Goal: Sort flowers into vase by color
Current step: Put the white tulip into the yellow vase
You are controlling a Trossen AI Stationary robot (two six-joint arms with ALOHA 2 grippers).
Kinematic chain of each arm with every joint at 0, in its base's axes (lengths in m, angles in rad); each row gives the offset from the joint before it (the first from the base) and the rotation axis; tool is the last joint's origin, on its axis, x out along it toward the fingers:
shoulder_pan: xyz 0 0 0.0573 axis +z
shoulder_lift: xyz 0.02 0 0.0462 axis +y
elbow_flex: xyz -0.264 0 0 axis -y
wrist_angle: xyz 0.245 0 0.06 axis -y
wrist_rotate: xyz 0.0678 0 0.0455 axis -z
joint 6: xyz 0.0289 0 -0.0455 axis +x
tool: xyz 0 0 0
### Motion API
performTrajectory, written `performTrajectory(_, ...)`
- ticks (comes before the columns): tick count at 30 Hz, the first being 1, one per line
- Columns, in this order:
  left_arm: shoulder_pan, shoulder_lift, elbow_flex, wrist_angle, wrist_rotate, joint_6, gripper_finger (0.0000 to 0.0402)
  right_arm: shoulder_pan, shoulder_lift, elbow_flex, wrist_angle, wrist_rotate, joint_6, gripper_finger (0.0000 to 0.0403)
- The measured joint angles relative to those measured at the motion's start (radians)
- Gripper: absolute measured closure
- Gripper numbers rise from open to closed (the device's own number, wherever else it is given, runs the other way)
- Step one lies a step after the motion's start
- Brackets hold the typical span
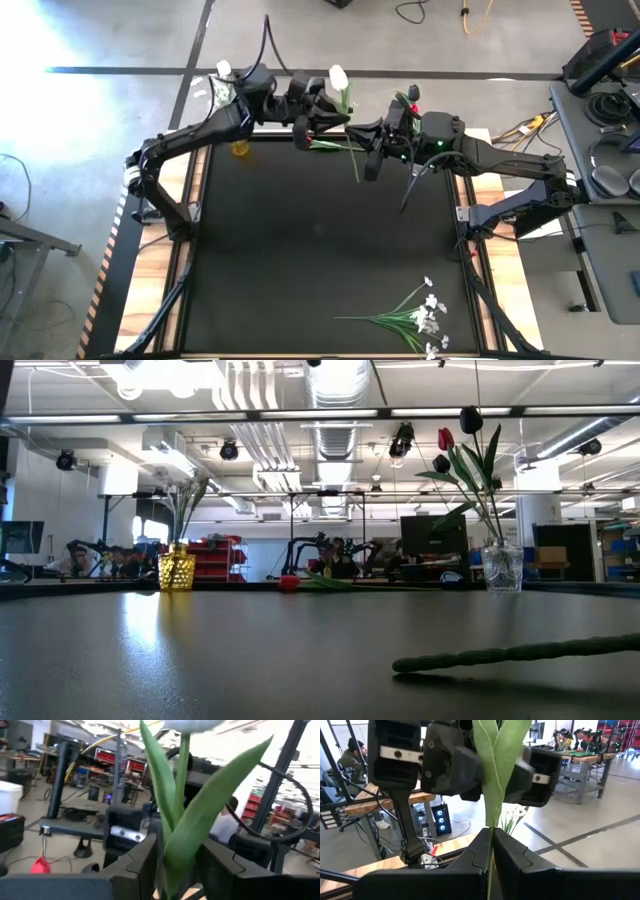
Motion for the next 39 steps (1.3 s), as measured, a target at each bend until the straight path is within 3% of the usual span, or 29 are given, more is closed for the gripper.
performTrajectory(5, 0.001, 0.03, 0.036, -0.002, 0.008, -0.007, 0.0304, 0.001, 0.0, 0.0, -0.004, 0.0, -0.005, 0.039)
performTrajectory(12, 0.0, 0.03, 0.041, 0.001, 0.026, 0.008, 0.0391, 0.001, 0.0, 0.0, -0.01, 0.0, -0.007, 0.039)
performTrajectory(17, 0.0, 0.028, 0.053, -0.003, 0.025, 0.014, 0.0397, -0.002, 0.0, 0.001, -0.006, 0.013, 0.018, 0.0386)
performTrajectory(21, 0.004, 0.024, 0.065, -0.011, 0.024, 0.023, 0.0399, -0.002, 0.0, 0.001, -0.015, 0.017, 0.019, 0.0356)
performTrajectory(26, 0.011, 0.02, 0.073, -0.076, 0.008, 0.059, 0.04, -0.002, 0.0, 0.001, -0.018, 0.031, 0.021, 0.0288)
performTrajectory(32, 0.021, -0.039, 0.072, -0.248, -0.124, 0.179, 0.0401, -0.002, -0.024, 0.0, -0.059, 0.091, 0.009, 0.0225)
performTrajectory(39, 0.026, -0.138, 0.072, -0.525, -0.402, 0.312, 0.0401, -0.002, -0.067, 0.0, -0.078, 0.151, -0.04, 0.0212)
